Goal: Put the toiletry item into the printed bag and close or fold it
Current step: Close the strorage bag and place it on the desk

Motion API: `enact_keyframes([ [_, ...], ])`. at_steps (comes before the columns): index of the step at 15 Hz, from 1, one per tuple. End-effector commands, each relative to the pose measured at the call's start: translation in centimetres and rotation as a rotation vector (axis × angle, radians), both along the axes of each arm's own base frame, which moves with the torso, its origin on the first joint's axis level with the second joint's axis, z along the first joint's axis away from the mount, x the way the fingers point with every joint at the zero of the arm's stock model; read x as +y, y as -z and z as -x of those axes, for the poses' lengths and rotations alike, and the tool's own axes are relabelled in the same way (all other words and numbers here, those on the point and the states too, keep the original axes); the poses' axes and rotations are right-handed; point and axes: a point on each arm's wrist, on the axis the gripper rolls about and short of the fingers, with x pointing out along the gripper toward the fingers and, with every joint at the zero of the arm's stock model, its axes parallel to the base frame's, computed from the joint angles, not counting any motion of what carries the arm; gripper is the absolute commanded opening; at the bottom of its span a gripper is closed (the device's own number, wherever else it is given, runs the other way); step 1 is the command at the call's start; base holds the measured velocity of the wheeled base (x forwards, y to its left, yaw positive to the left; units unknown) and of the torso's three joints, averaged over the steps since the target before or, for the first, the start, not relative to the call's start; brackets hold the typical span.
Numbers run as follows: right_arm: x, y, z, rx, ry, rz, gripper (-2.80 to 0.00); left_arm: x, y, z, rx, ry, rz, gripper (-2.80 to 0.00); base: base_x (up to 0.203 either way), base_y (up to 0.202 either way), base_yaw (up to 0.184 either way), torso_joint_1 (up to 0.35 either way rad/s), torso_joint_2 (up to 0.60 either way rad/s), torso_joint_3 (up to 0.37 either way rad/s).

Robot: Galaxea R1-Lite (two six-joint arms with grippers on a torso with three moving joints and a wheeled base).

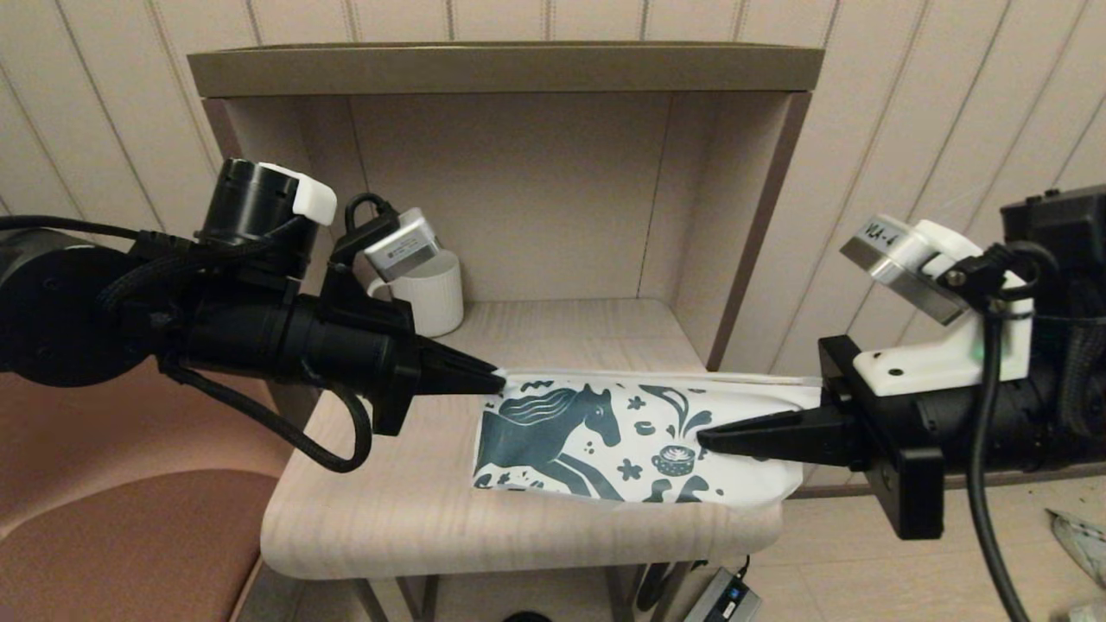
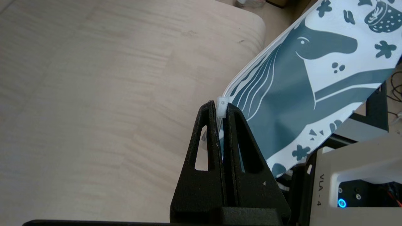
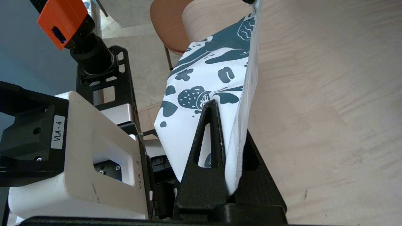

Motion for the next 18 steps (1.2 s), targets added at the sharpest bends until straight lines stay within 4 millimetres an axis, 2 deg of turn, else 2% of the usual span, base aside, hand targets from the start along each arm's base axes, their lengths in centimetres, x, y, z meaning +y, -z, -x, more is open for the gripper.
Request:
enact_keyframes([
  [1,0.0,0.0,0.0,0.001,-0.005,0.000,-2.80,0.0,-0.1,0.0,-0.005,0.005,0.003,-2.80,0.000,0.000,0.000,0.000,0.00,0.000],
  [2,0.0,0.0,0.0,0.000,-0.005,-0.002,-2.80,0.0,-0.1,0.0,-0.007,0.005,0.003,-2.80,0.000,0.000,0.000,0.000,0.00,0.000],
  [3,0.0,0.0,0.0,0.000,-0.005,-0.002,-2.80,0.0,-0.1,0.0,-0.014,0.006,0.007,0.00,0.000,0.000,0.000,0.000,0.00,0.000],
  [9,0.2,0.4,-0.3,0.015,-0.003,0.006,-2.80,-0.7,-1.2,-0.2,-0.051,0.036,0.040,0.00,0.000,0.000,0.000,0.000,0.00,0.000],
  [11,0.2,0.9,-1.1,0.033,0.012,0.014,-2.80,-0.5,-1.7,-0.2,-0.062,0.029,0.048,0.00,0.000,0.000,0.000,0.000,0.00,0.000],
  [14,-0.6,1.6,-3.2,0.060,0.072,0.025,-2.80,1.6,-1.3,-0.6,-0.050,-0.039,0.037,0.00,0.000,0.000,0.000,0.000,0.00,0.000],
  [18,-1.0,2.5,-5.7,0.104,0.123,0.036,-2.80,5.7,-1.4,-1.9,-0.046,-0.145,0.059,0.00,0.000,0.000,0.000,0.000,0.00,0.000],
])
